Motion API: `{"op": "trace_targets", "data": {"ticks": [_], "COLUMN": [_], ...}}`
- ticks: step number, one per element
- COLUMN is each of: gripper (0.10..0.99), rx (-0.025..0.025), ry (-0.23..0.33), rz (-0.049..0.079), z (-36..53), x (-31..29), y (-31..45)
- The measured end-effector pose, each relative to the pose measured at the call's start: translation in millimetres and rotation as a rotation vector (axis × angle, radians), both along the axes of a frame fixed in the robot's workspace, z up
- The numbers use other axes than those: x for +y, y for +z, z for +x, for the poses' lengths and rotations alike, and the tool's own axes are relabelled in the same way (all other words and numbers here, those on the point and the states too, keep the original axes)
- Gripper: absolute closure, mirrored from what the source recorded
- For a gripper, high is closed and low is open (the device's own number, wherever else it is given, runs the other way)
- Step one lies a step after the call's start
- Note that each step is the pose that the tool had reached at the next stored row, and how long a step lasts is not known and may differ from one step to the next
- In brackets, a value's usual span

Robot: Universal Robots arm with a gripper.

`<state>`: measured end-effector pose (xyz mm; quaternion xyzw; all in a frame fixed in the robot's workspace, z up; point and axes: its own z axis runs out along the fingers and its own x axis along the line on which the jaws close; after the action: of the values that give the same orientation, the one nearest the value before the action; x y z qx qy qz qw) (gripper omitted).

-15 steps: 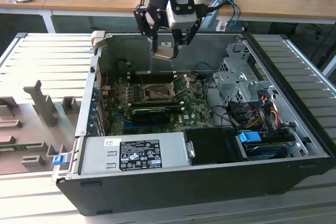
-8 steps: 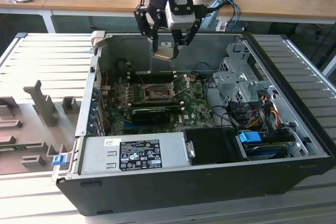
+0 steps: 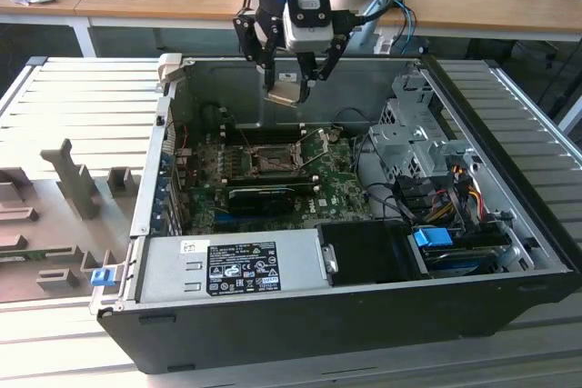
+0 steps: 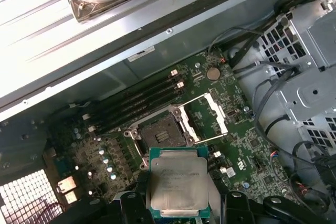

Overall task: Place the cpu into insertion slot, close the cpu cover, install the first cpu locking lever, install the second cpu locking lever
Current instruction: 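Place the cpu into insertion slot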

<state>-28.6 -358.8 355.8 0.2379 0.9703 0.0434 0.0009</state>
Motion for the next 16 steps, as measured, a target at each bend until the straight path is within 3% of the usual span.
{"op": "trace_targets", "data": {"ticks": [8, 16], "gripper": [0.561, 0.561], "rx": [0.0, 0.0], "ry": [-0.114, -0.168], "rz": [0.0, 0.0], "z": [0.0, 0.0], "x": [0.0, 0.0], "y": [-1.9, -2.4]}}
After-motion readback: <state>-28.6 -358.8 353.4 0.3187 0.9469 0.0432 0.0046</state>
